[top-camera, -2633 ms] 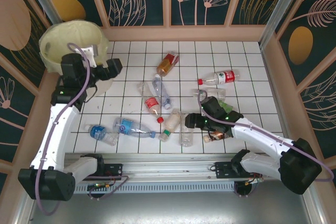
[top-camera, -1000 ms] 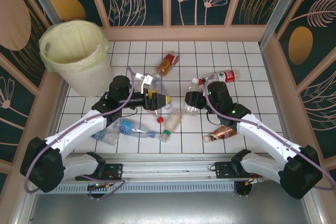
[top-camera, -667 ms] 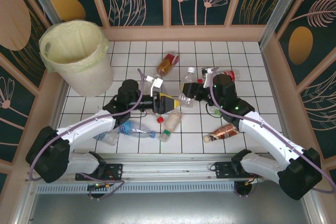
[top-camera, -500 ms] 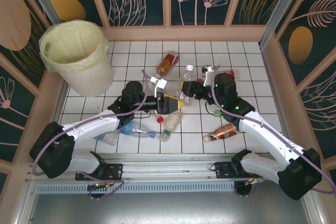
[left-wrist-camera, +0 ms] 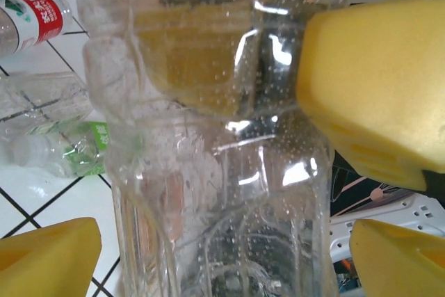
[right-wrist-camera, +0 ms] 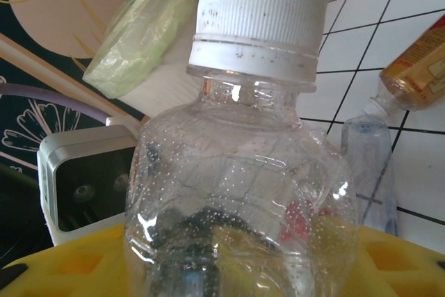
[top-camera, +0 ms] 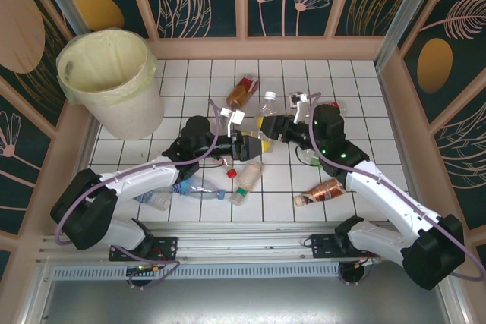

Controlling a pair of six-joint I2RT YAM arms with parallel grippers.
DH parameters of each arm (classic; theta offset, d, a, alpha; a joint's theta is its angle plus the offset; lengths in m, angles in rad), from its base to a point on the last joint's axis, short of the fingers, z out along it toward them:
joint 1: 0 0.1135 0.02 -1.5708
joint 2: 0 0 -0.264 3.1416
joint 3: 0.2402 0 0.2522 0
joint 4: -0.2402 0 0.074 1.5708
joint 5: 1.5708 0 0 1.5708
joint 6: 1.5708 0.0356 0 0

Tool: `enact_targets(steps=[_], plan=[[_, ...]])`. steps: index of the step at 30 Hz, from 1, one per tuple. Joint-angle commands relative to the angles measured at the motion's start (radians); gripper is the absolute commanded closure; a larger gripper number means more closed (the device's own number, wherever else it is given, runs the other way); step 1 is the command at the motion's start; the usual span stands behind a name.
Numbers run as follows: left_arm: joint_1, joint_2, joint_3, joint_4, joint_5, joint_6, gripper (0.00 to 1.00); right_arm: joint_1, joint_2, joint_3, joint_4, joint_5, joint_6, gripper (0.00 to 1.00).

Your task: Put the plastic bottles in the bin

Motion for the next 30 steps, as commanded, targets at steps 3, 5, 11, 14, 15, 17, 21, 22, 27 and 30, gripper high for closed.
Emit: enact_targets(steps=[3, 5, 11, 14, 15, 17, 21, 22, 27, 30], plan=[[-0.007, 0.030, 0.036, 0.096, 0.023, -0.042, 0.17, -0.013, -0.029, -0.014, 0.069, -0.050, 0.006, 0.42], [-0.006, 0.039, 0.037, 0.119, 0.036, -0.066, 0.23, -0.014, -0.031, -0.019, 0.076, -0.054, 0.004, 0.42], [-0.006, 0.037, 0.046, 0.083, 0.041, -0.051, 0.34, -0.015, -0.042, -0.028, 0.077, -0.051, -0.003, 0.42], [-0.006, 0.032, 0.048, 0.071, 0.036, -0.047, 0.40, -0.015, -0.049, -0.029, 0.065, -0.043, -0.009, 0.39], [-0.006, 0.028, 0.053, 0.057, 0.032, -0.039, 0.41, -0.015, -0.052, -0.031, 0.063, -0.043, -0.011, 0.38], [-0.006, 0.023, 0.057, 0.027, 0.015, -0.021, 0.42, -0.015, -0.058, -0.031, 0.062, -0.043, -0.011, 0.35], [-0.006, 0.017, 0.087, -0.058, -0.020, 0.020, 0.44, -0.015, -0.074, -0.024, 0.050, -0.045, -0.011, 0.22], [-0.006, 0.014, 0.096, -0.079, -0.028, 0.032, 0.44, -0.015, -0.078, -0.020, 0.045, -0.046, -0.011, 0.19], [0.007, 0.018, 0.176, -0.256, -0.088, 0.113, 0.44, -0.015, -0.132, -0.003, -0.027, -0.013, -0.045, 0.06], [0.039, 0.027, 0.213, -0.320, -0.106, 0.128, 0.43, -0.044, -0.168, -0.002, -0.075, 0.021, -0.085, 0.02]])
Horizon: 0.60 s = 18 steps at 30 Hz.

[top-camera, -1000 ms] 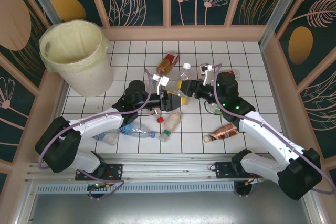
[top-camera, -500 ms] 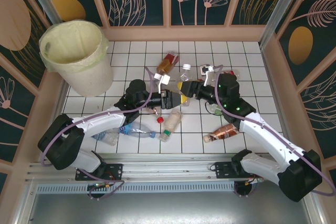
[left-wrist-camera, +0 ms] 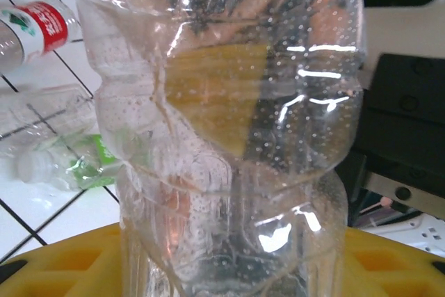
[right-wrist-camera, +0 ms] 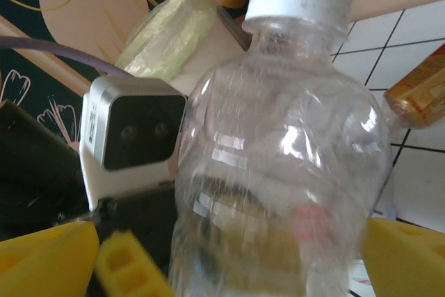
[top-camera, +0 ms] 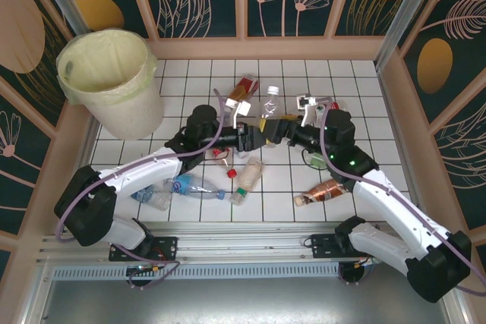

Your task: Put the plastic bottles in the bin

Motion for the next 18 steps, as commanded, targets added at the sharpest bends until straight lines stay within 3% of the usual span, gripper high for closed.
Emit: enact_targets(steps=[1, 8, 18], plan=[[0.045, -0.004, 0.051, -0.127, -0.064, 0.060, 0.43, -0.021, -0.058, 0.022, -0.050, 0.038, -0.065, 0.02], [0.116, -0.027, 0.186, -0.352, -0.166, 0.164, 0.43, -0.021, -0.125, 0.010, -0.117, 0.128, -0.178, 0.02], [0.262, -0.055, 0.467, -0.719, -0.352, 0.344, 0.43, -0.020, -0.188, -0.039, -0.124, 0.190, -0.216, 0.04]])
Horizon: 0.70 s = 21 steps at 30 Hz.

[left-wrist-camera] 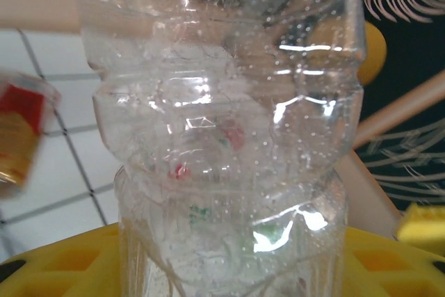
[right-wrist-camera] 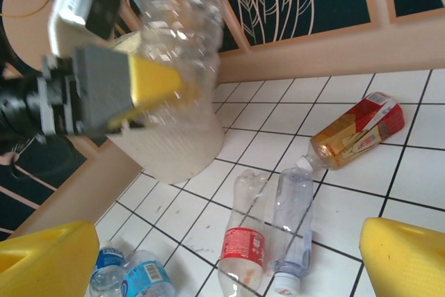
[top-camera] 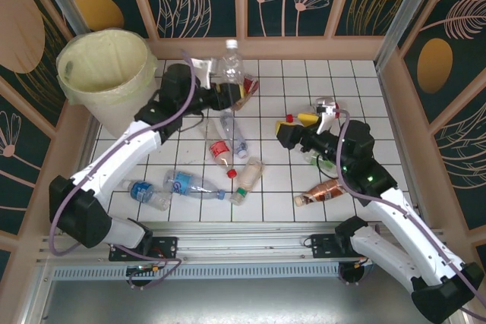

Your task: Put the plastic bottles in the bin

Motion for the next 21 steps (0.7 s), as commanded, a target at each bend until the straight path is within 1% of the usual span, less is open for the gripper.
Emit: enact_targets(steps=[1, 13, 21], plan=[[0.047, -0.024, 0.095, -0.165, -0.092, 0.108, 0.42, -0.002, -0.013, -0.019, 0.003, 0.022, -0.036, 0.04], [0.255, -0.004, 0.345, -0.392, -0.307, 0.240, 0.42, -0.002, 0.005, -0.017, 0.032, -0.003, -0.044, 0.05], [0.411, 0.041, 0.475, -0.458, -0.368, 0.266, 0.43, -0.002, 0.047, -0.023, 0.063, -0.025, -0.048, 0.05]])
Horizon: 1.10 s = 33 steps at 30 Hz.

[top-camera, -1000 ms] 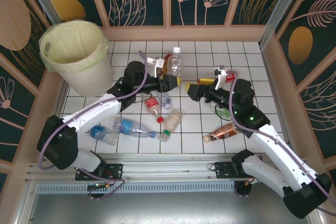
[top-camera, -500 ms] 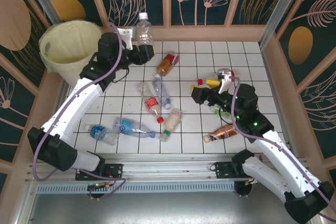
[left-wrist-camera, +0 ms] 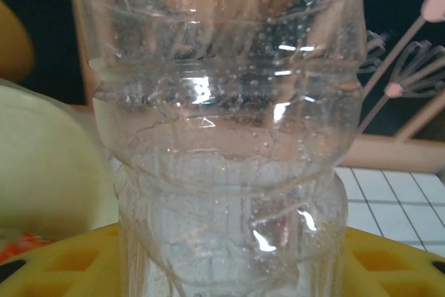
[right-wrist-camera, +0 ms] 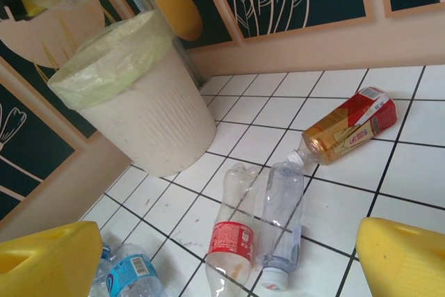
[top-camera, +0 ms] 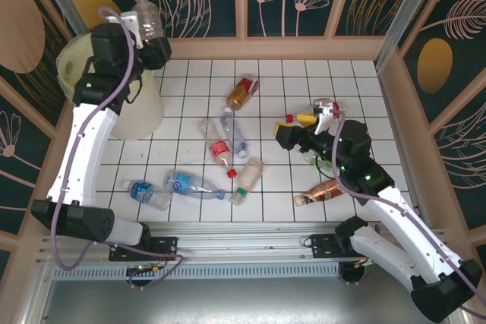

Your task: Put the plastic bottles in the bin

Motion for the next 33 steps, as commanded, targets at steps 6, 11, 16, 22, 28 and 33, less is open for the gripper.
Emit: enact_targets(steps=[6, 11, 16, 22, 28, 33], plan=[[0.131, 0.094, 0.073, -0.064, -0.079, 0.026, 0.43, -0.002, 0.008, -0.024, 0.040, -0.015, -0.020, 0.06], [0.216, 0.144, 0.053, -0.070, -0.059, 0.001, 0.43, -0.002, 0.015, -0.020, 0.023, -0.015, -0.020, 0.06], [0.280, 0.200, 0.051, -0.097, -0.061, -0.017, 0.43, -0.002, 0.018, -0.010, -0.042, 0.018, -0.022, 0.06], [0.298, 0.243, 0.022, -0.125, -0.047, -0.028, 0.42, -0.002, 0.018, -0.018, -0.074, 0.033, -0.015, 0.06], [0.299, 0.247, -0.018, -0.120, -0.027, -0.034, 0.37, -0.002, 0.018, -0.011, -0.083, 0.047, -0.014, 0.06], [0.299, 0.242, -0.027, -0.129, -0.015, -0.044, 0.32, -0.002, 0.023, -0.006, -0.087, 0.051, -0.016, 0.06]])
